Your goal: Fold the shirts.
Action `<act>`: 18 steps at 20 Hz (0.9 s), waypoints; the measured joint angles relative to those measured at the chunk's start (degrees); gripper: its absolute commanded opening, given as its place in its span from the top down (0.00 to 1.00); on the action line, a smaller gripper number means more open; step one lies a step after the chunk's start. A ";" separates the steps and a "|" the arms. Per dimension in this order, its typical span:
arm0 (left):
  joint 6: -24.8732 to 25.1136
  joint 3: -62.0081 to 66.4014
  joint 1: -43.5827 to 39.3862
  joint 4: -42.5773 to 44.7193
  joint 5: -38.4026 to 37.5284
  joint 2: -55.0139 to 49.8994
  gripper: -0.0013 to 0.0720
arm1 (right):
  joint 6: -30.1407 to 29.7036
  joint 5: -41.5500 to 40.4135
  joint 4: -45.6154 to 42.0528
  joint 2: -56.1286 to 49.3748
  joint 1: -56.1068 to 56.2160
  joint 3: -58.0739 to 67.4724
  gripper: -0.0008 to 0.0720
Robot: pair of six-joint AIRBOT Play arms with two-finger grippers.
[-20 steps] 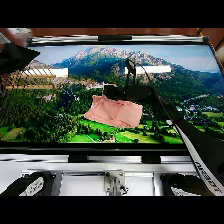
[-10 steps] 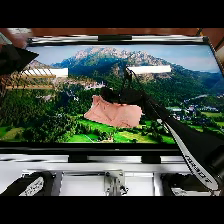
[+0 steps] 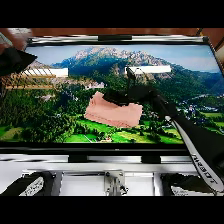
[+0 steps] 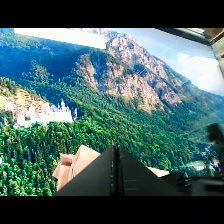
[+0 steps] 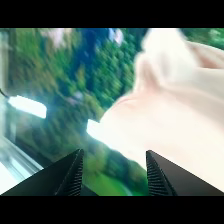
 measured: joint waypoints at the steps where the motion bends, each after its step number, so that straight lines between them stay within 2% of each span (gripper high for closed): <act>1: 0.00 0.00 0.00 0.20 0.00 0.00 0.94 | -0.13 -2.40 -1.88 1.14 -2.58 0.00 0.28; 2: 0.00 0.00 0.00 0.46 0.00 0.00 0.94 | -0.02 -5.46 -4.35 2.27 -5.70 0.00 0.18; 4: 0.00 0.00 0.00 0.83 0.02 0.00 0.94 | 1.29 -11.91 -9.90 3.85 -12.04 -0.09 0.18; 5: 0.00 0.00 0.00 0.92 0.02 0.00 0.94 | 1.99 -14.82 -12.68 4.26 -14.99 -0.55 0.13; 6: 0.00 0.00 0.00 1.03 0.02 0.00 0.94 | 2.84 -17.20 -14.99 4.50 -17.62 -1.46 0.13; 8: 0.00 0.00 0.00 1.18 0.02 0.00 0.94 | 3.82 -20.17 -16.79 4.90 -21.18 -4.79 0.13; 12: 0.00 0.00 0.00 1.27 0.02 -0.04 0.94 | 4.37 -18.67 -15.39 3.41 -22.36 -11.56 0.13; 17: -0.02 0.00 0.00 1.29 0.04 -0.07 0.94 | 3.54 -14.03 -9.73 -1.27 -19.65 -14.08 0.13; 18: -0.04 0.00 0.00 1.31 0.02 -0.07 0.94 | 3.37 -12.92 -8.57 -2.16 -19.06 -14.25 0.27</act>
